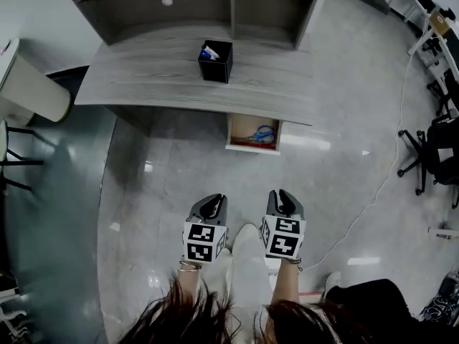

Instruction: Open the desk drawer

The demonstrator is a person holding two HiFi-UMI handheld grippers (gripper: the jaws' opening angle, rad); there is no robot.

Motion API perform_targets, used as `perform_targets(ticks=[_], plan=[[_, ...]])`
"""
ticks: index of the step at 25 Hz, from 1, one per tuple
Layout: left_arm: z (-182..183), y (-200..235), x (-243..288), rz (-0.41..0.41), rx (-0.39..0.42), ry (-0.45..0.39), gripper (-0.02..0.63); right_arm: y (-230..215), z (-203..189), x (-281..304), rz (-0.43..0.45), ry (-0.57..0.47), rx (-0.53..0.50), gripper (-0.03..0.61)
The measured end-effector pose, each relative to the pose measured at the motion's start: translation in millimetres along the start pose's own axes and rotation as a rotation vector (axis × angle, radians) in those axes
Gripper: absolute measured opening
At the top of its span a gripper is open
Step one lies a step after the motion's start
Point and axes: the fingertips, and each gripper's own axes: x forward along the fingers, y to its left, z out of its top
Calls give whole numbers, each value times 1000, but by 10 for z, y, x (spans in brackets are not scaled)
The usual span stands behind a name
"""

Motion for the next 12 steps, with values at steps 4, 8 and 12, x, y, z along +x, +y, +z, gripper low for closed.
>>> perform_targets(ticks=[4, 8, 12], plan=[[25, -99, -204, -16, 27, -17, 35, -6, 51, -166, -10, -20, -11, 77], [19, -190, -391, -28, 48, -33, 35, 29, 32, -318, -6, -34, -17, 75], [2, -282, -543, -40, 64, -45, 35, 82, -37, -431, -1, -28, -50, 75]])
